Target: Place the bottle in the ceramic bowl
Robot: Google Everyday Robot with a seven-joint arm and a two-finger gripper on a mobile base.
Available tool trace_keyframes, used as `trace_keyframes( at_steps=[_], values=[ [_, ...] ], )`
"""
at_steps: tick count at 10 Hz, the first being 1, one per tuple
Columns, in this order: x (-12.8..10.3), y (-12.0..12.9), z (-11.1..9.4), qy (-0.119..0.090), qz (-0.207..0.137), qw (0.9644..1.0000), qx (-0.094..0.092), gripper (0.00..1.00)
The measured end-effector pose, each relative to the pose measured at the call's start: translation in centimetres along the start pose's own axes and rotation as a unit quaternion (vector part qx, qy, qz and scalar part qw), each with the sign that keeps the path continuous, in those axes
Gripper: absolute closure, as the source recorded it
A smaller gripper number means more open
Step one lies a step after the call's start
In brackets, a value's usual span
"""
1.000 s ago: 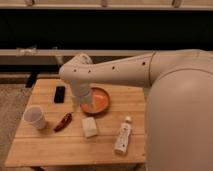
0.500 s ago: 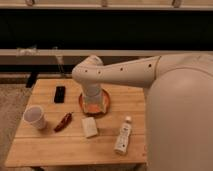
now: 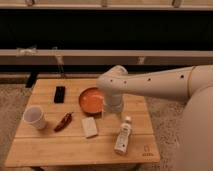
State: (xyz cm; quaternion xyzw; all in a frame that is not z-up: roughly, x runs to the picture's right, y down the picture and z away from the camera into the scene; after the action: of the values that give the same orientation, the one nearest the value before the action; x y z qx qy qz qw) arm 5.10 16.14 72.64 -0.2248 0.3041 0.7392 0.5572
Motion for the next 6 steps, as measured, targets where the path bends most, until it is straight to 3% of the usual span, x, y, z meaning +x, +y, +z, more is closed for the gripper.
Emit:
trace_keyframes(
  at_steps=[2, 6],
  values=[
    [0.2, -2.2, 1.9, 0.006, 0.021, 0.9997, -0.014, 0.35],
    [-0.8, -4.6, 4.6, 0.006, 0.029, 0.9992, -0.026, 0.35]
  ],
)
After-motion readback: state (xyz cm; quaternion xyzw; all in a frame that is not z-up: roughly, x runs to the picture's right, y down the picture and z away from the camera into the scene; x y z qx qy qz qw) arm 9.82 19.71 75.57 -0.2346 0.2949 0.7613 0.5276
